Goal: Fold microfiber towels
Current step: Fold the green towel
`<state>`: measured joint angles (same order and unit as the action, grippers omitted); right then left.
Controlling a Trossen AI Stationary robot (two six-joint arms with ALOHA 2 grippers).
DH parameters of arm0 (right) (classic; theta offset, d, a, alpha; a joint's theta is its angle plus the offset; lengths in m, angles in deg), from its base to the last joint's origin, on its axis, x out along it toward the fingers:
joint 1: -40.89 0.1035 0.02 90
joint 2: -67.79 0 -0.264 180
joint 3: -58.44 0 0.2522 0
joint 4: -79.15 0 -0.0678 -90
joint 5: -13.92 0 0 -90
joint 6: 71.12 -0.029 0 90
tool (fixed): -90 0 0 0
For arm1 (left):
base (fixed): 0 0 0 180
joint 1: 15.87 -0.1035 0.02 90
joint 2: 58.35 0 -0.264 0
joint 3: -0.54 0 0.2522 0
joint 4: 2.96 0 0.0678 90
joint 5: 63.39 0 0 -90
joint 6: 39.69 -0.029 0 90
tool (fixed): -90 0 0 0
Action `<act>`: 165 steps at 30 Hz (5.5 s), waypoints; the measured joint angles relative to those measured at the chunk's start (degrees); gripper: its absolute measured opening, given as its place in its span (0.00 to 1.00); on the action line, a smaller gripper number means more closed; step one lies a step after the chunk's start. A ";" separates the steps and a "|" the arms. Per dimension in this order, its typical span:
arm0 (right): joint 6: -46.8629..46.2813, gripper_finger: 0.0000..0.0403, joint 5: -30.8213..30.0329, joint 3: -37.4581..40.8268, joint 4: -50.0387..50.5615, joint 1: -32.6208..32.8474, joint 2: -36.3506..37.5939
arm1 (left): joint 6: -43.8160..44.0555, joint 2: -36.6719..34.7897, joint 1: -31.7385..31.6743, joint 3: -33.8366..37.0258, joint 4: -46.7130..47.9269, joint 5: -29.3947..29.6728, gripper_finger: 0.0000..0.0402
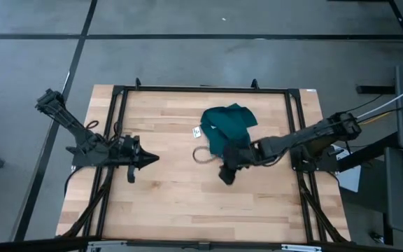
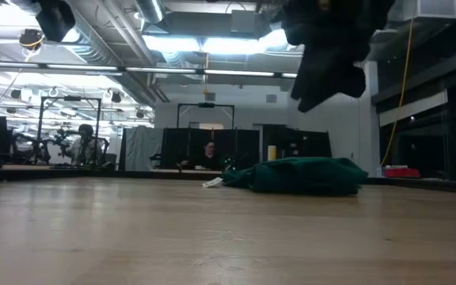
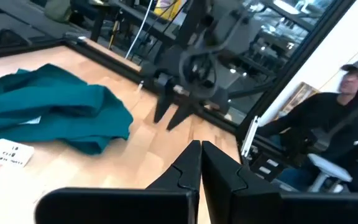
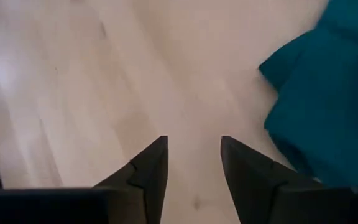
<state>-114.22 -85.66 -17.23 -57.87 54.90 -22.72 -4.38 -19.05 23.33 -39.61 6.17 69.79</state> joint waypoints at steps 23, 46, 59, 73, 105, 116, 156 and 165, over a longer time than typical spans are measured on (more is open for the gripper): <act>14.26 0.65 5.77 -0.09 0.54 -8.54 -10.90 | -0.18 -2.55 4.82 -0.81 -0.58 1.35 0.01; 23.09 0.01 0.15 -24.59 6.01 -1.69 -11.79 | -4.27 -3.00 7.46 -5.53 5.30 6.88 0.01; 27.05 0.00 -6.87 -46.17 23.35 0.93 -11.28 | -11.53 -7.74 13.31 -5.51 6.14 14.69 0.01; 12.35 0.17 -25.73 -28.29 30.17 -8.51 -0.08 | -10.94 -8.79 13.38 -5.51 7.02 12.33 0.01; 0.50 0.39 3.44 -13.20 -4.79 12.50 -3.39 | 15.11 2.91 9.68 -5.44 21.89 -1.10 0.01; 7.36 0.60 4.25 -13.42 -7.45 10.34 -12.19 | 13.23 2.26 9.99 -5.46 16.70 -1.34 0.01; 18.08 0.01 -6.79 -48.64 25.81 4.55 -19.72 | -2.46 -2.34 10.07 -11.91 18.16 5.20 0.01; 7.53 0.00 -5.93 -35.98 7.46 10.74 -20.14 | -3.59 -2.83 11.82 -11.91 18.94 6.84 0.01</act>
<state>-106.69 -91.59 -53.21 -50.41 65.64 -42.86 -7.98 -21.88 35.16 -51.52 25.10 76.64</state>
